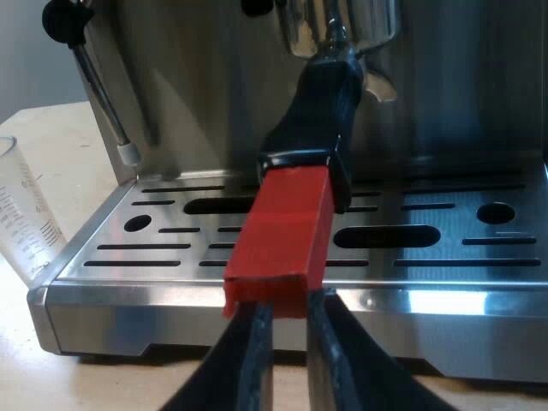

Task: Grind coffee beans and then tamp

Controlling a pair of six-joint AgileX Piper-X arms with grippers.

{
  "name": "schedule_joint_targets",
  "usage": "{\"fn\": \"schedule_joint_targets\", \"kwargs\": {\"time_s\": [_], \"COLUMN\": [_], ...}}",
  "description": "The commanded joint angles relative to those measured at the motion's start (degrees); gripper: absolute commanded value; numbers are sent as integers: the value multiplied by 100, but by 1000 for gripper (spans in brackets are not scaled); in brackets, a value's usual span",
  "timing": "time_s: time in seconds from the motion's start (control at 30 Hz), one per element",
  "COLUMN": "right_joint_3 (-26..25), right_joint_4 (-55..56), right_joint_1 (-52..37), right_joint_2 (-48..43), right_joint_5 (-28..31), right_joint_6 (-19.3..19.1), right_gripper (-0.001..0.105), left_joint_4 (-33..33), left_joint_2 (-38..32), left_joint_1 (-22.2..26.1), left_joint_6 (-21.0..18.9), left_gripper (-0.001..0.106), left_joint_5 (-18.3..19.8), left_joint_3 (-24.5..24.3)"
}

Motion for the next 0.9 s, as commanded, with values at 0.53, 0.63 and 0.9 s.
{"fn": "schedule_joint_targets", "kwargs": {"time_s": [0.53, 0.63, 0.9], "right_joint_3": [-116, -116, -116], "right_joint_4": [-303, -303, -303], "right_joint_1": [-629, -629, -538], "right_joint_2": [7, 7, 7], "right_joint_5": [-97, -97, -97], "right_joint_6": [-118, -115, -115], "right_gripper": [13, 13, 13], "left_joint_4": [-81, -81, -81], "left_joint_2": [-9, -9, -9], "left_joint_1": [-28, -28, -28], "left_joint_6": [-63, -63, -63], "left_gripper": [65, 65, 65], "left_joint_5": [65, 65, 65], "left_joint_3": [-10, -10, -10]}}
